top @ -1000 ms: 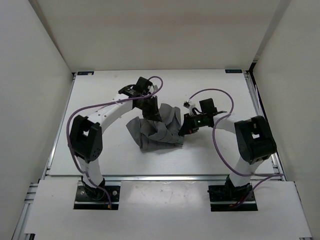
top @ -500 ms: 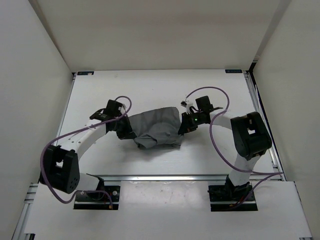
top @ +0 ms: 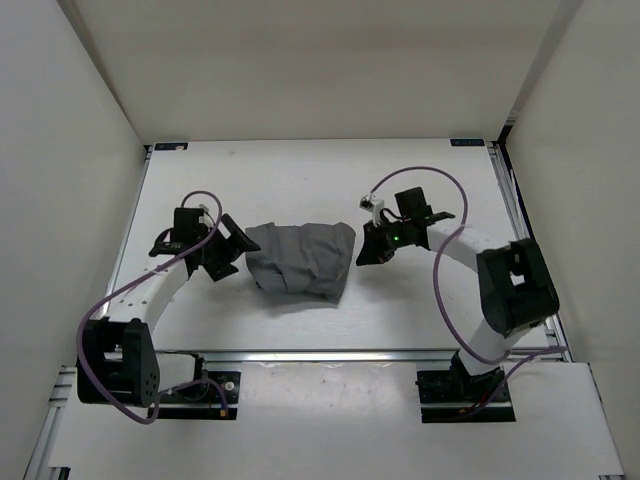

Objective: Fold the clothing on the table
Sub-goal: Fold the skirt

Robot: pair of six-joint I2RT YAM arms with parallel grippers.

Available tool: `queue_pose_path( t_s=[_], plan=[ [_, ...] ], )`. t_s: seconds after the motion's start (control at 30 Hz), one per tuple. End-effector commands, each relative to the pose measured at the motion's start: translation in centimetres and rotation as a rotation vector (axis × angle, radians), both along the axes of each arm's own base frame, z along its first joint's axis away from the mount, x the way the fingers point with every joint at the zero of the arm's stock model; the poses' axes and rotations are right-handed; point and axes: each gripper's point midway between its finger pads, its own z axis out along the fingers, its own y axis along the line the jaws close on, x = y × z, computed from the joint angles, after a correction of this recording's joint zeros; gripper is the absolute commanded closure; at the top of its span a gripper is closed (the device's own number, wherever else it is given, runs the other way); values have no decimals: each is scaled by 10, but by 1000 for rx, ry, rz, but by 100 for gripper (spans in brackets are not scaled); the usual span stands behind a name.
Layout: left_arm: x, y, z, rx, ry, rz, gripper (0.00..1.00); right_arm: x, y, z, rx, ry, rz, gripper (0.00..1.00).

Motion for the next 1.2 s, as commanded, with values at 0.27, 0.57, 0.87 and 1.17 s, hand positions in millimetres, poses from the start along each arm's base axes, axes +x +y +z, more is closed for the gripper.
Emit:
queue_pose_path(
  t_s=[0.27,0.57,0.87,1.17],
  plan=[
    [-8,-74,81,-64,-260,-257,1,-30,41,82,294,-44,200,100],
    [-39,-101,29,-109,-176,-377,10,-29,76,90,428,124,284,100],
    [-29,-75,-39,-34,-16,-307,15,-28,103,96,486,195,362,100],
    [-25,-66,-67,-70,35,-229,17,-57,127,69,468,355,438,100]
  ],
)
